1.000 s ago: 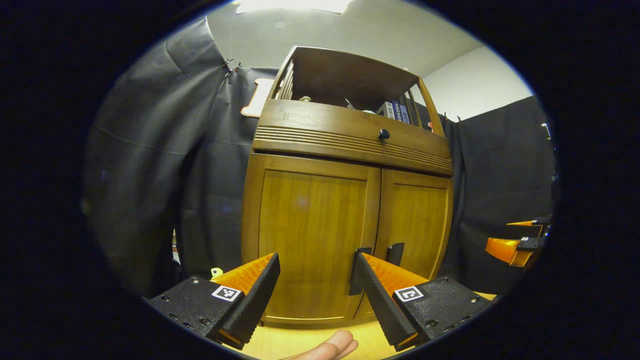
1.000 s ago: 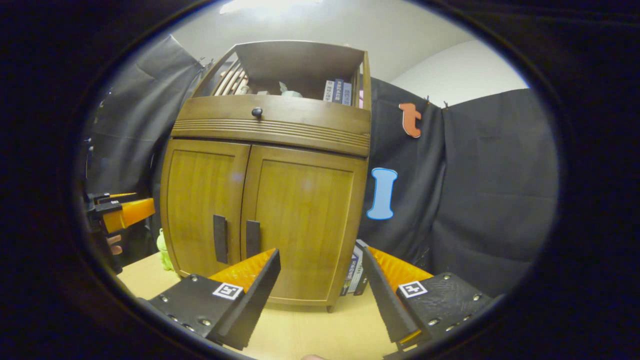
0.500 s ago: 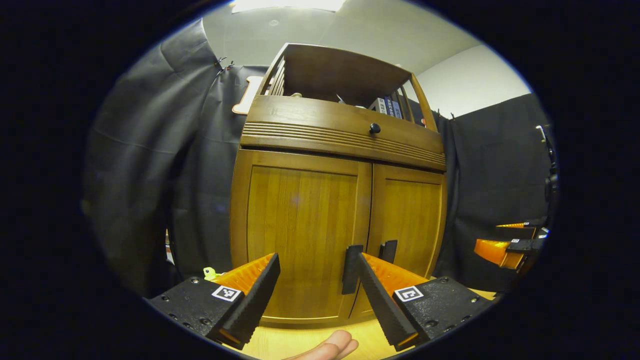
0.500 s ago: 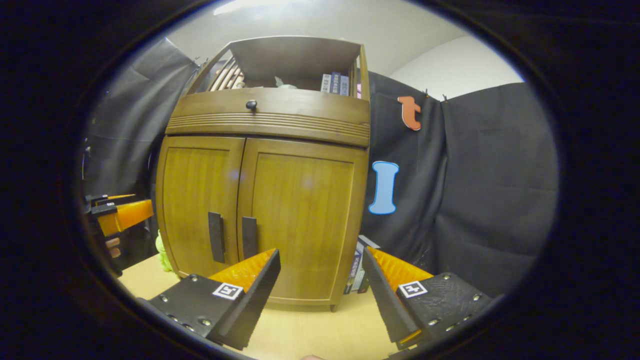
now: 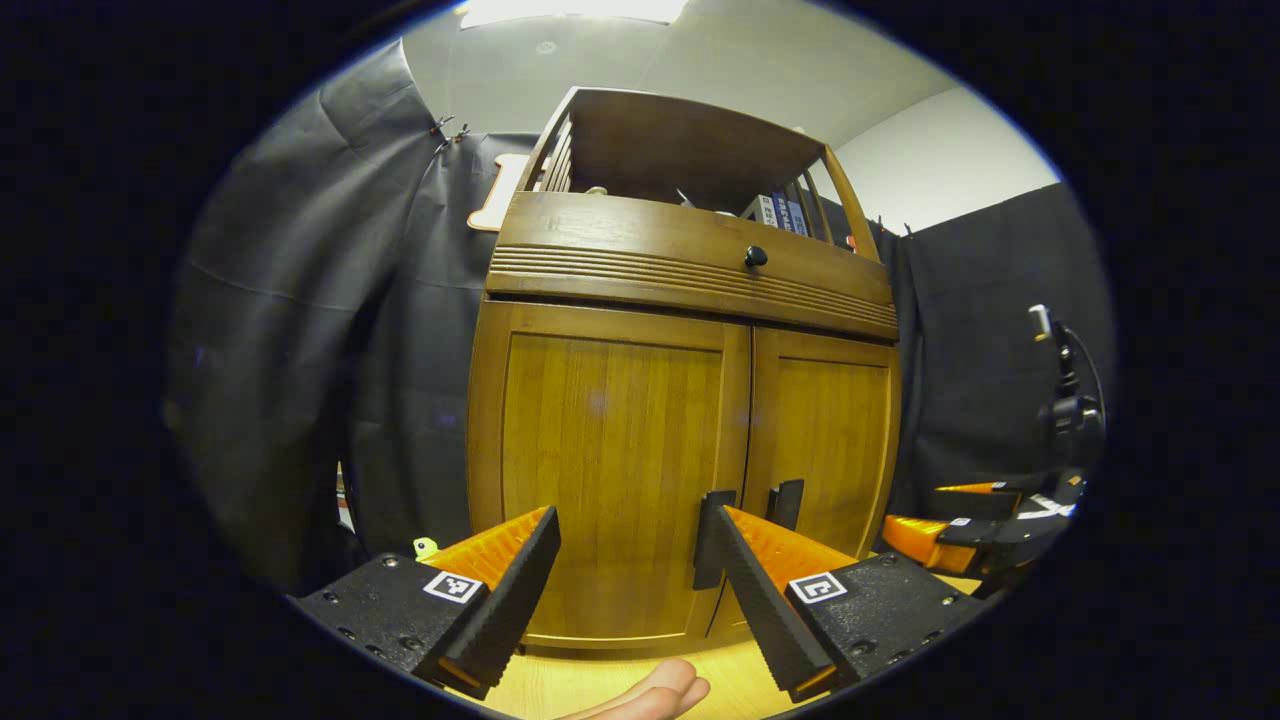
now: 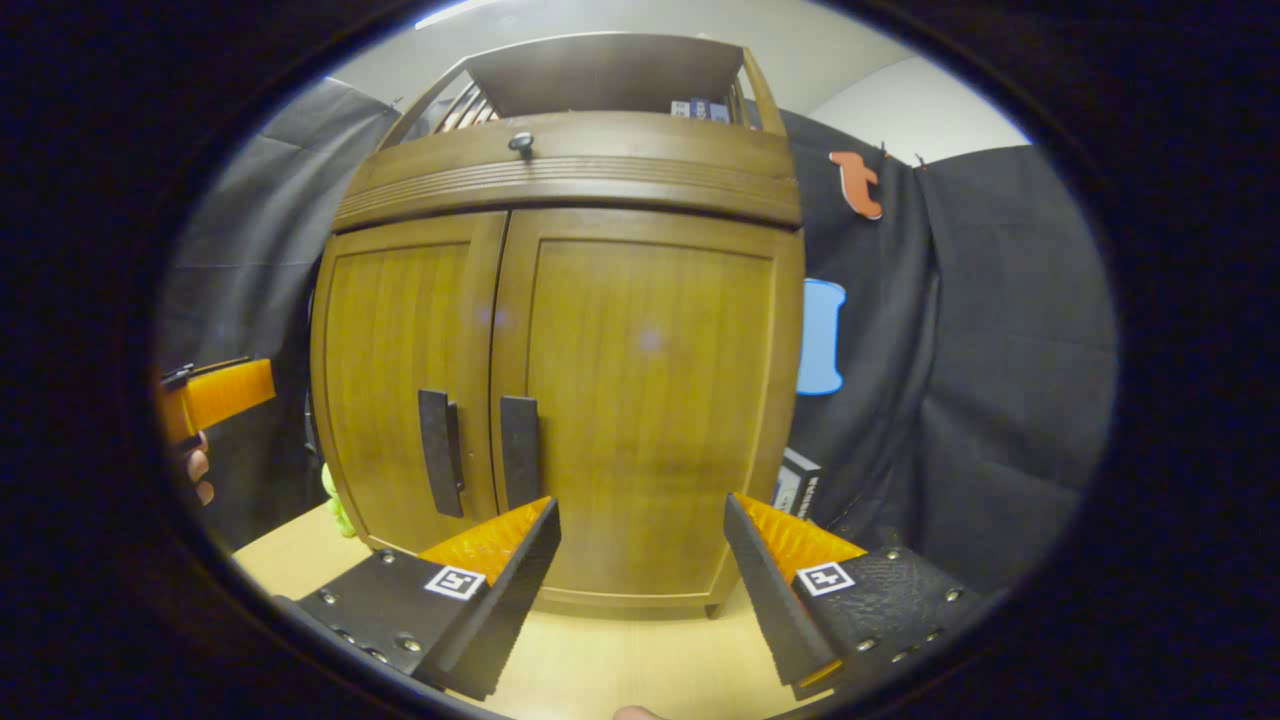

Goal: Open the right door of the double-door shoe cabinet with the right hand, and open the left door with the left hand.

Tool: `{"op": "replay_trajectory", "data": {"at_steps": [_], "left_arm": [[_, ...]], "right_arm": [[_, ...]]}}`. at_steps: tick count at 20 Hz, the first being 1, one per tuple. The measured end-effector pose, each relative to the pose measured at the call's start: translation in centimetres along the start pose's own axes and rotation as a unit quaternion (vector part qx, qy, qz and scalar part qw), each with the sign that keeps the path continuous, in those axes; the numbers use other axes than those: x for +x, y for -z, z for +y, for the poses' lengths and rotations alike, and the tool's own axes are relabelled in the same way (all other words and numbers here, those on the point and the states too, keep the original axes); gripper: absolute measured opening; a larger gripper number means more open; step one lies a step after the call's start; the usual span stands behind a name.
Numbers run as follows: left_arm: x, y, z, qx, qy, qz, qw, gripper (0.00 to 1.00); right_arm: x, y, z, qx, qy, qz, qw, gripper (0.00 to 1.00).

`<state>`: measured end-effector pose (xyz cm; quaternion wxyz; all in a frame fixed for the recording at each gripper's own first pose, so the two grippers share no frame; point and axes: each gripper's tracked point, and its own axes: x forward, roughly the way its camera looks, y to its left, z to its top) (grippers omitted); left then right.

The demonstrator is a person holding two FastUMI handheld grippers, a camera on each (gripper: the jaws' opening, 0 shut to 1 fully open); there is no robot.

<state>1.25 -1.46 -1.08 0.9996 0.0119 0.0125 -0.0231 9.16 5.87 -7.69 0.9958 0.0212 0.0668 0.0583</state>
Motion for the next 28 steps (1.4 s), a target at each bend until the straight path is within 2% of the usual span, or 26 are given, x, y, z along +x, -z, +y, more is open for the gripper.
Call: {"op": "replay_trajectory", "data": {"at_steps": [4,6,8,11,12,13,14,16,18,19,23,24,25,28], "left_arm": [[0.4,0.5,0.3,-0.002,-0.003,0.009,1.000,0.92],[0.6,0.8,0.6,-0.004,-0.009,0.014,1.000,0.92],[0.9,1.0,1.0,-0.006,-0.012,0.017,1.000,0.92],[1.3,1.5,1.7,-0.022,-0.023,0.026,0.999,0.92],[1.4,1.6,1.7,-0.027,-0.025,0.030,0.999,0.96],[1.5,1.8,1.7,-0.028,-0.027,0.032,0.999,0.92],[1.5,1.8,1.7,-0.025,-0.028,0.032,0.999,0.92],[1.5,2.0,1.5,-0.023,-0.024,0.034,0.999,0.92],[1.7,2.1,1.2,-0.019,-0.014,0.036,0.999,0.92],[1.8,2.1,1.1,-0.018,-0.013,0.035,0.999,0.92],[1.9,2.1,1.3,-0.016,-0.019,0.033,0.999,0.92],[1.8,2.0,1.4,-0.014,-0.021,0.033,0.999,0.96],[1.8,2.1,1.5,-0.013,-0.024,0.033,0.999,0.92],[1.9,2.0,1.5,-0.012,-0.024,0.032,0.999,0.92]], "right_arm": [[3.5,0.3,3.7,-0.023,-0.022,0.006,0.999,0.97],[4.7,0.0,4.5,-0.022,-0.015,0.005,1.000,0.97],[5.8,-0.9,4.9,-0.010,-0.003,-0.007,1.000,0.97],[7.8,-1.1,6.9,0.017,-0.021,-0.009,1.000,0.97],[8.6,-0.8,7.5,0.027,-0.031,-0.004,0.999,0.97],[9.2,-0.7,8.1,0.036,-0.037,0.000,0.999,0.97],[10.2,-0.5,8.4,0.048,-0.041,0.003,0.998,0.83],[10.5,-0.1,10.2,0.076,-0.077,0.019,0.994,0.56],[11.0,0.0,10.5,0.062,-0.078,0.013,0.995,0.28],[10.7,-0.1,10.3,0.053,-0.083,0.012,0.995,0.24],[9.0,-0.3,10.0,0.058,-0.112,0.026,0.992,0.25],[8.7,-0.4,9.8,0.055,-0.119,0.025,0.991,0.24],[8.2,-0.5,9.8,0.052,-0.125,0.024,0.991,0.24],[8.1,-0.6,10.0,0.049,-0.139,0.023,0.989,0.24]]}}
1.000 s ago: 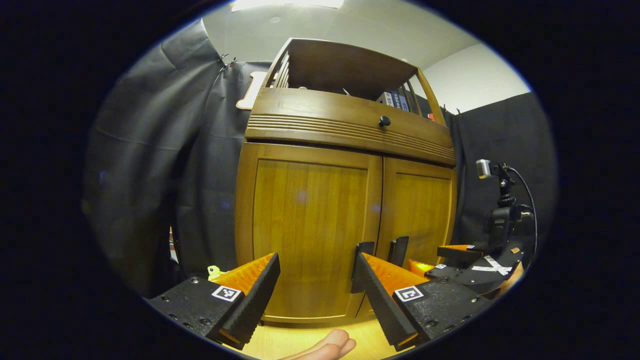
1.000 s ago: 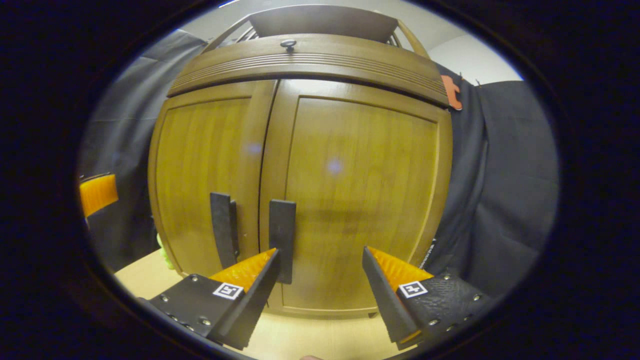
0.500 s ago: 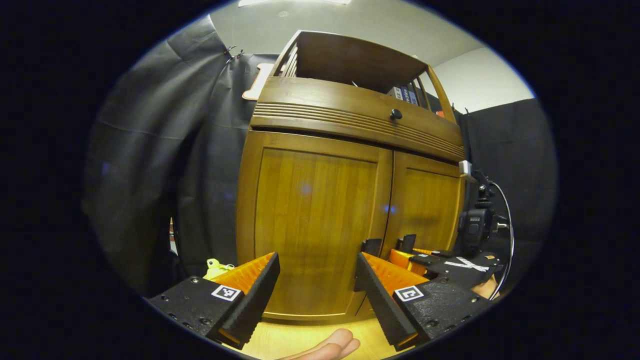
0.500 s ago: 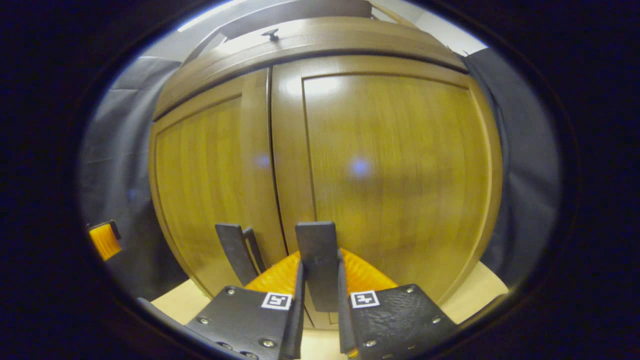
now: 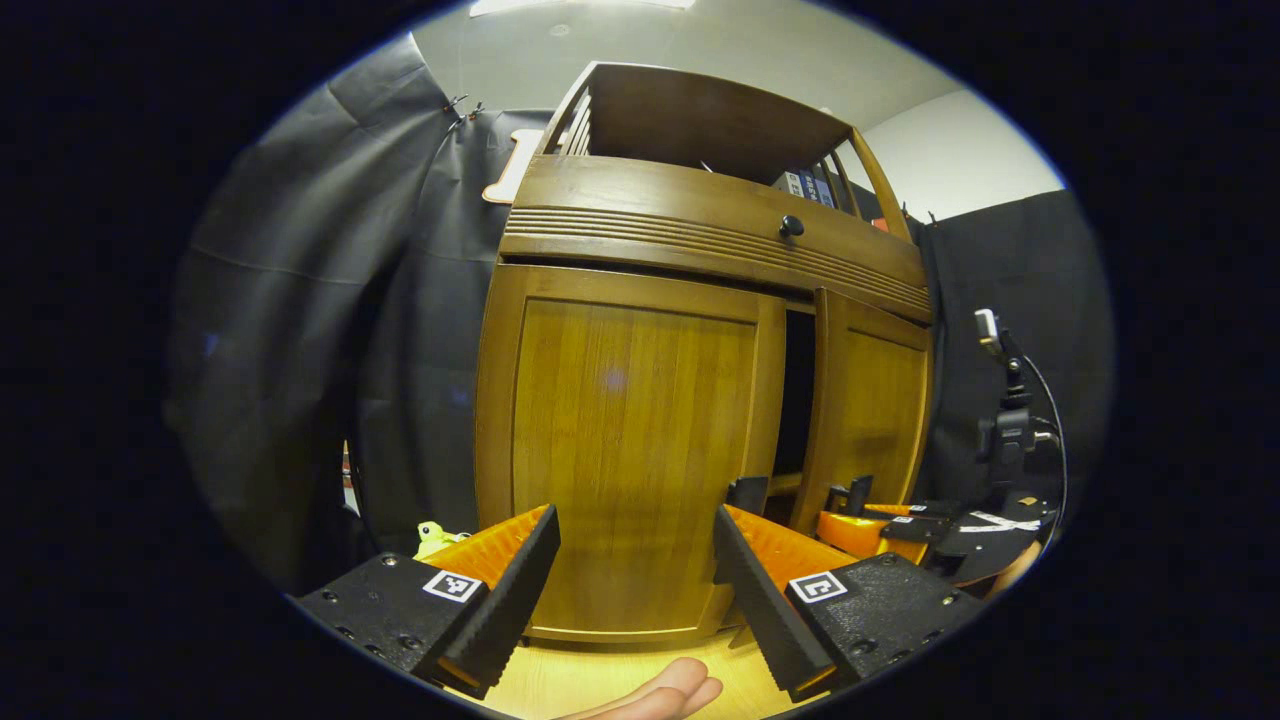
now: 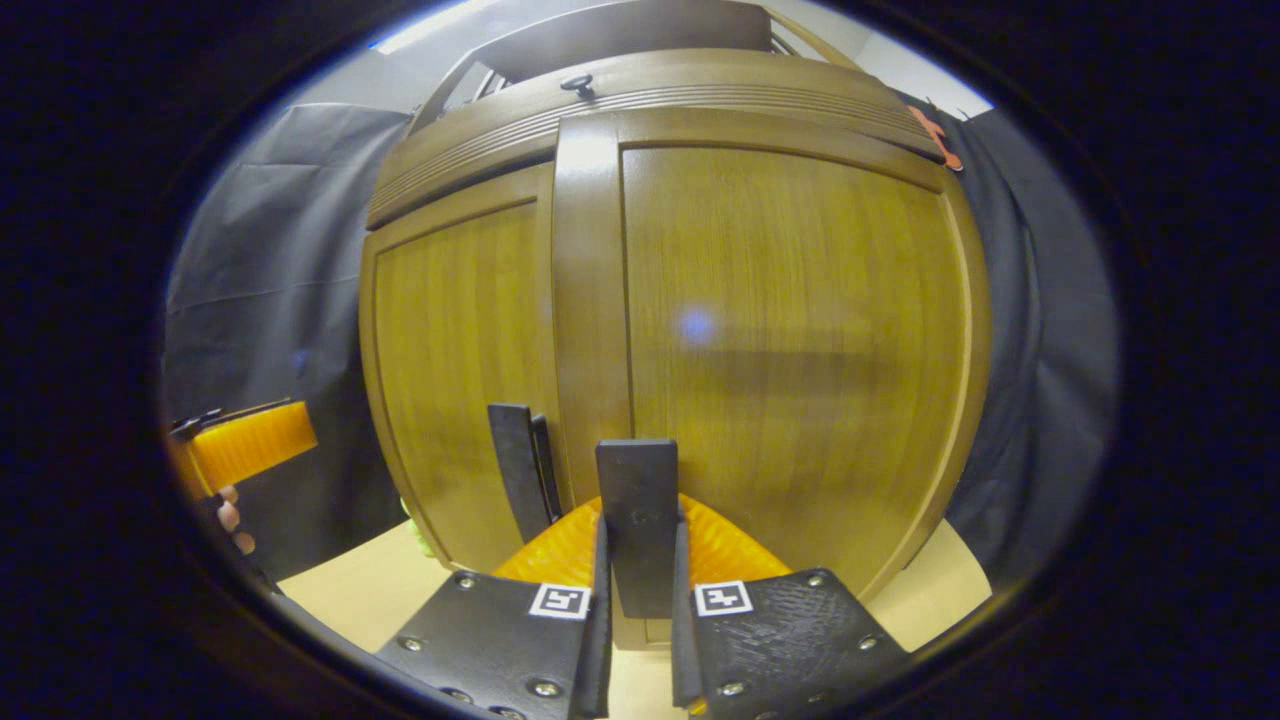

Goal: Open the right door of the double-door shoe cabinet with the right hand, and open the left door with the left hand.

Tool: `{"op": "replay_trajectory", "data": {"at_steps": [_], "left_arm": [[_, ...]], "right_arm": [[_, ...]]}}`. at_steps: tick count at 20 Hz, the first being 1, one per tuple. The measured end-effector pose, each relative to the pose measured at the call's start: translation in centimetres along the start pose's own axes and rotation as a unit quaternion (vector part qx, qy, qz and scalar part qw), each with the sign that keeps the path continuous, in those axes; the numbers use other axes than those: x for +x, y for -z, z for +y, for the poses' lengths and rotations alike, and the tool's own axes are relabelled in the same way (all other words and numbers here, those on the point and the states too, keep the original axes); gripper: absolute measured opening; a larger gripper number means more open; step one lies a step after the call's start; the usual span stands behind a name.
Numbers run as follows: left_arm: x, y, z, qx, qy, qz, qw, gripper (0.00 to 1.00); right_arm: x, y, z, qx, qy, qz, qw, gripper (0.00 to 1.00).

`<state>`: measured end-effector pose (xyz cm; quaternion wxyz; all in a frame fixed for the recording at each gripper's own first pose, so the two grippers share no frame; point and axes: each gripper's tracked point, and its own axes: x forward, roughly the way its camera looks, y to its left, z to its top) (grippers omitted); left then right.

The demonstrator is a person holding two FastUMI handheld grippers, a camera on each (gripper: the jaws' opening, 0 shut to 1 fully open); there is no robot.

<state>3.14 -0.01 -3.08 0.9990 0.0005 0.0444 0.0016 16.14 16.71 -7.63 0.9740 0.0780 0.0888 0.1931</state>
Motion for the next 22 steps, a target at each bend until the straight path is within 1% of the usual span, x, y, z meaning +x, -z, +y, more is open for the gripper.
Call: {"op": "replay_trajectory", "data": {"at_steps": [3,4,5,8,11,12,13,14,15,16,17,22], "left_arm": [[0.0,0.1,0.1,-0.005,-0.008,0.001,1.000,0.92],[0.0,0.2,0.2,-0.008,-0.011,0.003,1.000,0.96],[0.0,0.3,0.0,-0.008,-0.009,0.004,1.000,0.92],[0.2,0.4,-0.5,-0.003,-0.001,0.005,1.000,0.92],[0.2,0.5,-0.8,0.003,0.001,0.004,1.000,0.92],[0.2,0.5,-0.9,0.006,0.002,0.004,1.000,0.96],[0.1,0.5,-0.9,0.007,0.003,0.003,1.000,0.92],[0.1,0.4,-1.0,0.005,0.002,0.002,1.000,0.92],[0.0,0.4,-1.0,0.001,0.002,0.000,1.000,0.92],[-0.1,0.4,-1.1,-0.001,0.003,0.000,1.000,0.96],[-0.1,0.4,-1.3,0.000,0.004,0.000,1.000,0.92],[0.1,0.8,-2.1,0.008,0.007,0.004,1.000,0.92]], "right_arm": [[0.1,-0.2,-0.1,-0.001,-0.008,-0.002,1.000,0.24],[-0.4,-0.5,-0.1,0.000,-0.011,-0.003,1.000,0.24],[-0.6,-0.7,-0.1,0.001,-0.014,-0.003,1.000,0.24],[-1.0,-1.3,-0.2,0.002,-0.018,-0.001,1.000,0.24],[-1.3,-2.0,0.0,-0.004,-0.015,0.000,1.000,0.24],[-1.4,-2.3,0.2,-0.005,-0.015,-0.001,1.000,0.22],[-1.4,-2.6,0.4,-0.006,-0.015,-0.003,1.000,0.22],[-1.4,-2.8,0.3,-0.005,-0.015,-0.004,1.000,0.24],[-1.6,-3.1,0.2,-0.004,-0.014,-0.007,1.000,0.24],[-1.9,-3.1,0.1,-0.004,-0.012,-0.009,1.000,0.24],[-2.2,-3.3,0.0,-0.007,-0.009,-0.011,1.000,0.24],[-2.8,-4.2,0.4,-0.012,0.002,-0.015,1.000,0.25]]}}
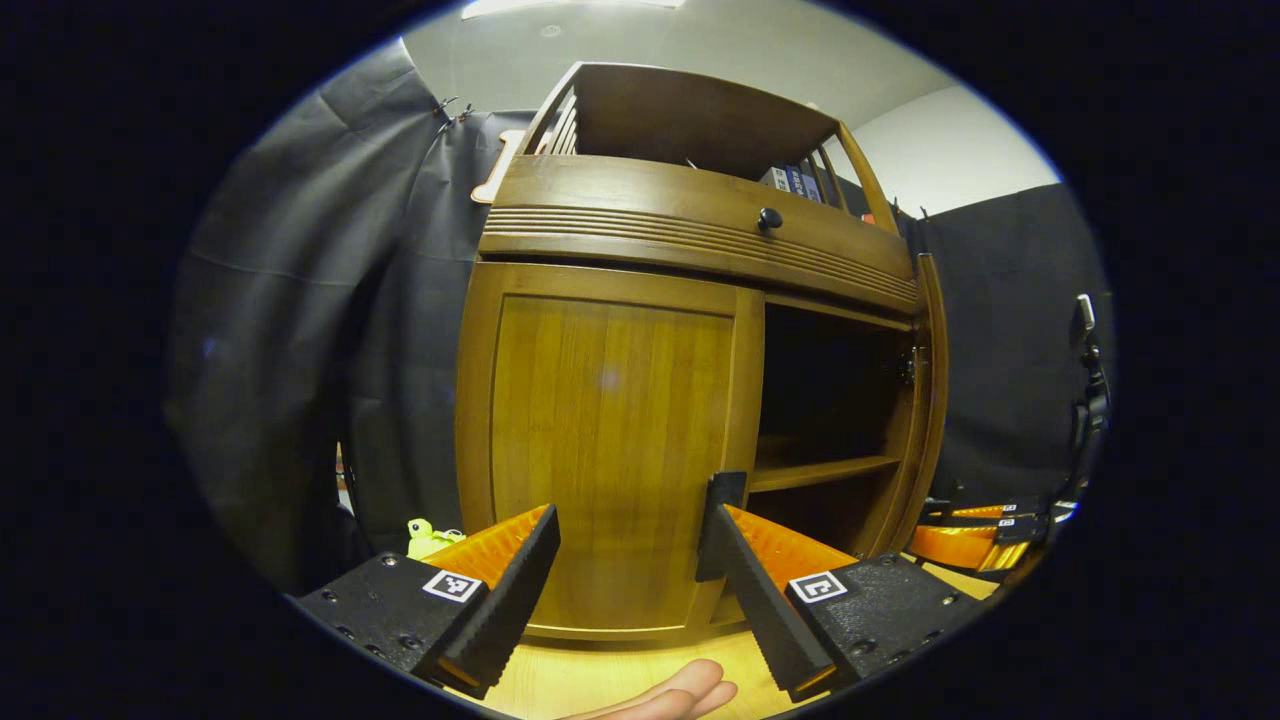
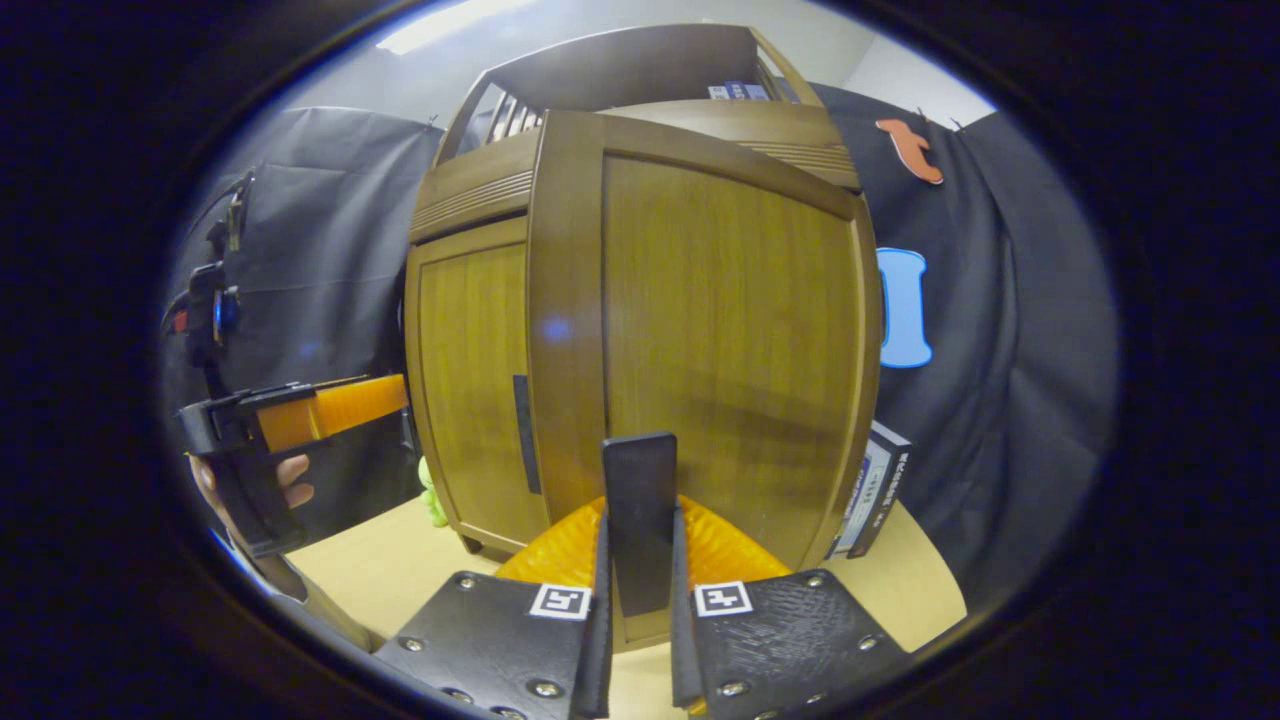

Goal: Open the right door of the double-door shoe cabinet with the right hand, and open the left door with the left hand.

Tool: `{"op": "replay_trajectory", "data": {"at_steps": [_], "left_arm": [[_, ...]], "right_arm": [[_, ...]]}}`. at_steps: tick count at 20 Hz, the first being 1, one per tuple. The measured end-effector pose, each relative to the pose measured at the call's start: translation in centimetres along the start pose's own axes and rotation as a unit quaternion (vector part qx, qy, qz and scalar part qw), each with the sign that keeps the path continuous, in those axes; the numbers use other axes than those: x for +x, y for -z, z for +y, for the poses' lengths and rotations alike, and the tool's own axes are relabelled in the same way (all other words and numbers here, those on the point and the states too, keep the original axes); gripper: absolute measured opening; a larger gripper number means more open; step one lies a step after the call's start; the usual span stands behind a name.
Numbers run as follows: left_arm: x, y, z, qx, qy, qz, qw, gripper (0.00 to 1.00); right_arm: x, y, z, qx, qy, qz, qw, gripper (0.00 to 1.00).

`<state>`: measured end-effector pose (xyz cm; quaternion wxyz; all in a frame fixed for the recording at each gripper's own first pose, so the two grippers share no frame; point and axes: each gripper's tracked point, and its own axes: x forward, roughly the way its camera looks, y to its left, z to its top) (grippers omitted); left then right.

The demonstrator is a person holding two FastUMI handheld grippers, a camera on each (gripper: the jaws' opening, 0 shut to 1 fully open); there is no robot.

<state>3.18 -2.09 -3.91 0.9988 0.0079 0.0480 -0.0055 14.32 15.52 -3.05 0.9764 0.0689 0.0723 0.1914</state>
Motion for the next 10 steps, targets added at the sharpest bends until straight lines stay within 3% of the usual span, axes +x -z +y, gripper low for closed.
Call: {"op": "replay_trajectory", "data": {"at_steps": [10], "left_arm": [[0.3,1.0,-2.8,0.025,0.026,0.008,0.999,0.96]], "right_arm": [[-3.7,-1.0,-2.5,0.015,0.039,-0.005,0.999,0.23]]}}
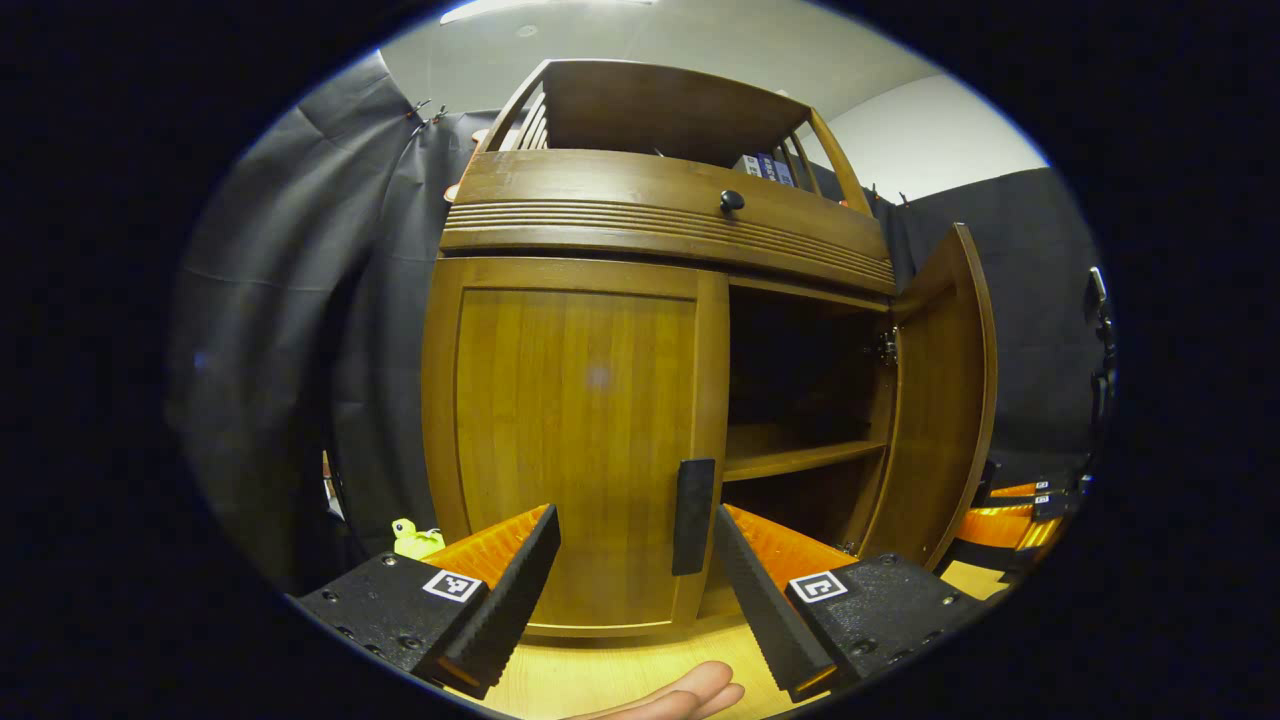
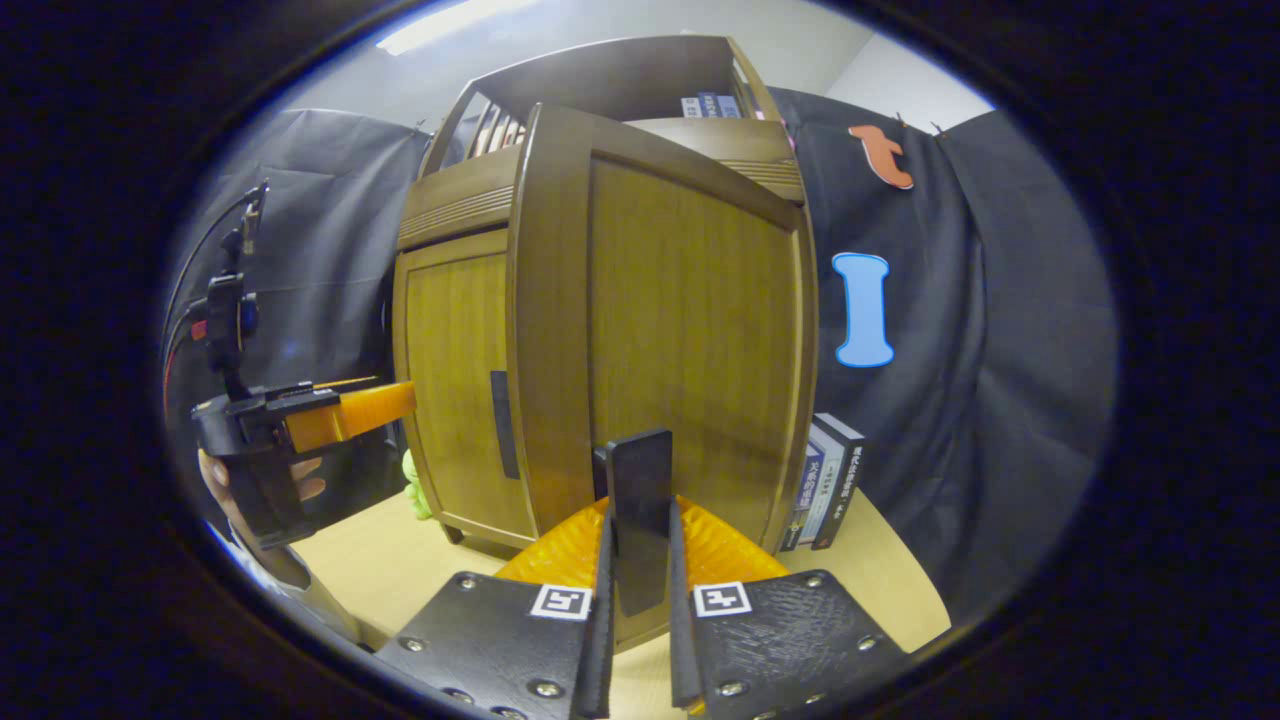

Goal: Open the right door of the double-door shoe cabinet with the right hand, and open the left door with the left hand.

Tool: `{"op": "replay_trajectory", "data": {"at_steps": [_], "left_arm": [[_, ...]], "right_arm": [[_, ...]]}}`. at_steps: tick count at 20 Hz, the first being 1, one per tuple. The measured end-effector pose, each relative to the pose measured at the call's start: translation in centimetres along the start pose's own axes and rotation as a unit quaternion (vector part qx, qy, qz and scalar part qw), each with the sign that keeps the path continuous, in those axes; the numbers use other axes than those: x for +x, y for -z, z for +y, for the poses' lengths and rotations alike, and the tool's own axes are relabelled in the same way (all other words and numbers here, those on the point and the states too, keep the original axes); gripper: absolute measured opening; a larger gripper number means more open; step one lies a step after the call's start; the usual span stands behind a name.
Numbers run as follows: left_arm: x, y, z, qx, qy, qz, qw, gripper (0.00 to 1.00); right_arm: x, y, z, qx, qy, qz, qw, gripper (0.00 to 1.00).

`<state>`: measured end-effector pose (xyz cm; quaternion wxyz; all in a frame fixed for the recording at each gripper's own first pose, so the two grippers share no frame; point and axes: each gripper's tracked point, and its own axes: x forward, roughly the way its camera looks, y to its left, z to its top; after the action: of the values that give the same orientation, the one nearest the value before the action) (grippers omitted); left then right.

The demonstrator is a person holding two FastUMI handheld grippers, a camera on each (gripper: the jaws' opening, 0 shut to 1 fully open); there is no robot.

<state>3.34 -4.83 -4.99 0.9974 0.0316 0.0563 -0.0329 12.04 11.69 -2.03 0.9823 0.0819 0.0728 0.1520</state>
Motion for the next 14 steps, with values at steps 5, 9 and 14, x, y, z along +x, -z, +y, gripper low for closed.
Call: {"op": "replay_trajectory", "data": {"at_steps": [5,9,14], "left_arm": [[-0.4,-0.5,-0.4,0.006,0.008,-0.013,1.000,0.92],[-0.1,0.0,-0.4,0.011,0.007,-0.006,1.000,0.92],[0.6,0.4,0.3,0.017,-0.006,0.000,1.000,0.93]], "right_arm": [[-1.1,0.3,-2.3,-0.004,0.038,-0.001,0.999,0.23],[-2.3,0.2,-4.8,0.006,0.073,-0.011,0.997,0.22],[-5.1,0.2,-12.3,0.000,0.161,-0.020,0.987,0.02]]}}
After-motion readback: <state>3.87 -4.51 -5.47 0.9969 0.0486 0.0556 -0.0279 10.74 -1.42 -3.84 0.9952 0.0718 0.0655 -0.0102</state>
